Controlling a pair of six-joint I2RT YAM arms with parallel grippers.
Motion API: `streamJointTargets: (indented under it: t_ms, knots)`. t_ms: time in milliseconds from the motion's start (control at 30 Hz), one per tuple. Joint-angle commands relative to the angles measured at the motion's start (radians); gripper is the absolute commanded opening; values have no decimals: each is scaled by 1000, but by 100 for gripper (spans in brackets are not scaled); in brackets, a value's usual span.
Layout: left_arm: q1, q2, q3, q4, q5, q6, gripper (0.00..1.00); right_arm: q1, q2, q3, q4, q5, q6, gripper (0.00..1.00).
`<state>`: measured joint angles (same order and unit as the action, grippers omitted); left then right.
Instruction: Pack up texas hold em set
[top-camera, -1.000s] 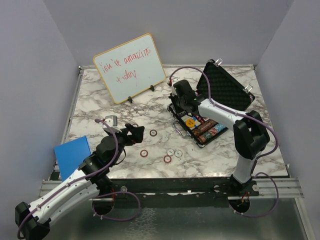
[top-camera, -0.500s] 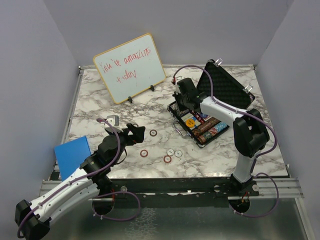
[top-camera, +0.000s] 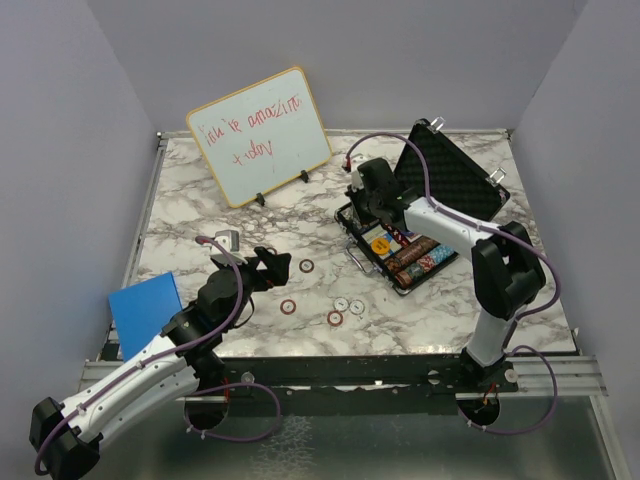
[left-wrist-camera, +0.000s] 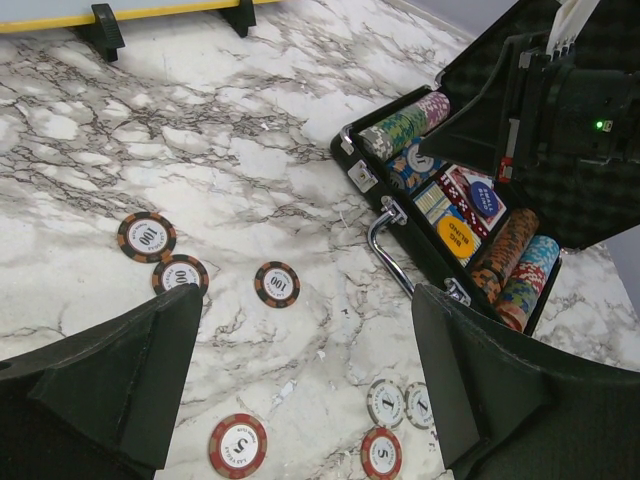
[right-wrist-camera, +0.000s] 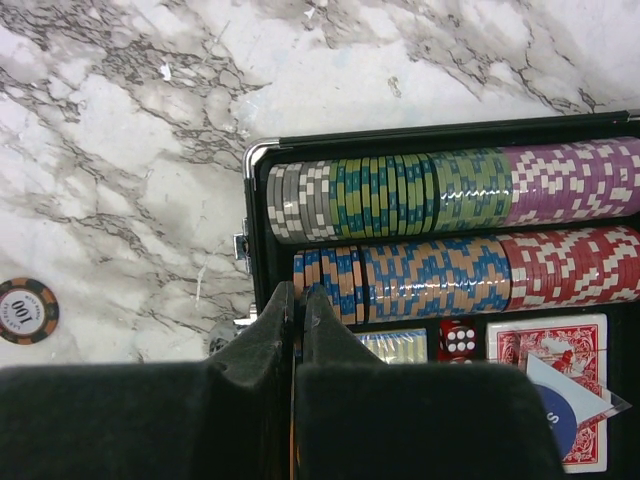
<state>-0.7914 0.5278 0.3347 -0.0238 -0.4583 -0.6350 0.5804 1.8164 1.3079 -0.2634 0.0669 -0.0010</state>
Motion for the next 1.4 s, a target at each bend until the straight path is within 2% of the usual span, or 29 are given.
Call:
streamJointTargets:
  t_ms: [0,233,500,800,867,967,1067,1367]
  knots:
    - [1,-3,-6,17,-9,-5,93,-4,-36,-4,35,-59,-17,0]
    - [1,-11,-11,2,-13,-9,93,-5,-28,-12,45,-152,-33,0]
    - [2,-22,-14,-4,-16,-11,93,-5,19,5,3,-71,-53,0]
    - [2,-20,-22,7,-15,-15,93,-5,65,12,-15,-92,-105,1]
    - [2,-14,-20,8,-14,-12,93,-5,74,17,-27,-88,-113,5]
    - [3,-12,-17,4,-13,-9,93,-5,67,27,-42,-72,-95,23]
    - [2,-14,-20,6,-16,-9,93,-5,28,20,-36,-71,-71,32]
    - [1,-12,-20,7,-19,-12,93,-5,-43,30,-87,-73,-6,35]
